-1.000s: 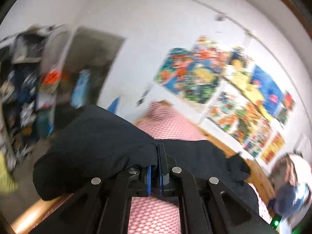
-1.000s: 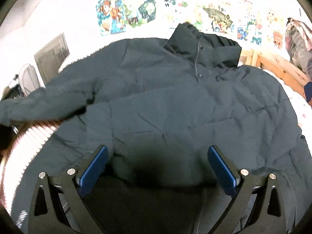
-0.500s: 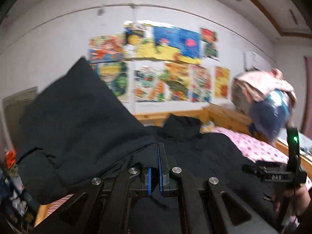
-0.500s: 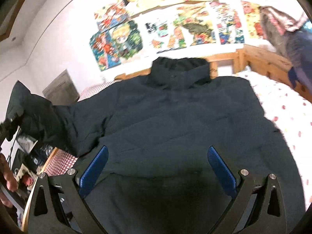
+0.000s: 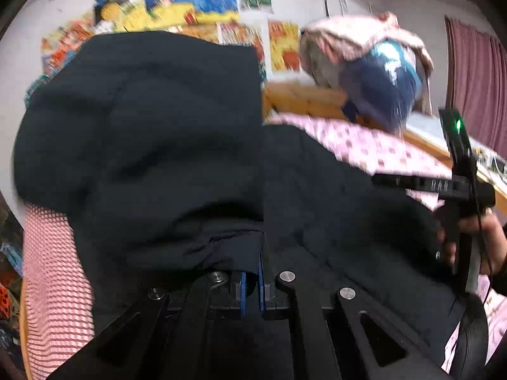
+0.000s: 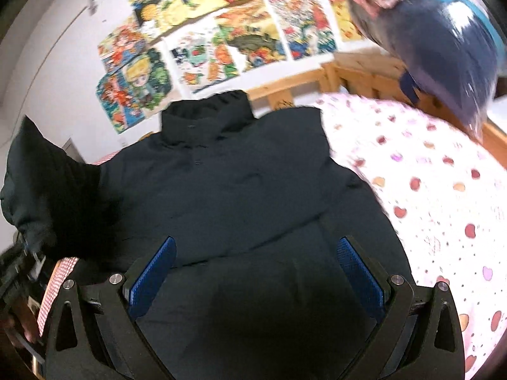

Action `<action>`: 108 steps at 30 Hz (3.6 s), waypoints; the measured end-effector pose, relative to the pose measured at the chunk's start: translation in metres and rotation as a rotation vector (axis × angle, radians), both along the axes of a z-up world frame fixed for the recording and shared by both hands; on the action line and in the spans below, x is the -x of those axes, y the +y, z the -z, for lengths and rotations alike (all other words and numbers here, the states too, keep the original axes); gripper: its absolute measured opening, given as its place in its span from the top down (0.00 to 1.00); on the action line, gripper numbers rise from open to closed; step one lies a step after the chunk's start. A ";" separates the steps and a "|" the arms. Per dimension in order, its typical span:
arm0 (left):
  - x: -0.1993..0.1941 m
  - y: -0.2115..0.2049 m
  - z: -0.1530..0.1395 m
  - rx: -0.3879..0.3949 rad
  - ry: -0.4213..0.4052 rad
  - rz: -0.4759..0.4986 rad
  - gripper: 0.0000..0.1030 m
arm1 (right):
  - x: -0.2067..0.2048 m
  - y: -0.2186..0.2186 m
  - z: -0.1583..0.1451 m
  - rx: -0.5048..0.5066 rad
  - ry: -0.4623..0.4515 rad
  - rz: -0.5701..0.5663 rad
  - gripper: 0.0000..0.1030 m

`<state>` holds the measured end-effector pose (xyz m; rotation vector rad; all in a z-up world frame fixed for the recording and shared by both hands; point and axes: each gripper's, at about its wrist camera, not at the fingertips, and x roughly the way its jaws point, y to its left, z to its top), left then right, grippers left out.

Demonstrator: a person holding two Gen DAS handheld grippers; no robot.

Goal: Fold large clothes

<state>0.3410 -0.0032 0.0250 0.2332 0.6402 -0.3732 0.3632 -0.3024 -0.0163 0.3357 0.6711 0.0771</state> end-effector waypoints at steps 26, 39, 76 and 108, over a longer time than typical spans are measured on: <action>-0.020 0.004 0.032 0.095 0.221 0.036 0.33 | -0.023 -0.007 0.080 -0.514 0.083 -0.147 0.03; -0.029 0.032 0.016 0.121 0.135 -0.157 0.18 | -0.048 0.051 0.078 -0.189 0.209 -0.172 0.82; -0.145 0.092 0.091 0.009 0.267 -0.518 0.02 | -0.102 0.080 0.038 0.522 0.019 -0.172 0.41; -0.122 0.099 0.104 0.095 0.289 -0.509 0.00 | -0.096 0.051 0.068 0.367 0.022 -0.080 0.01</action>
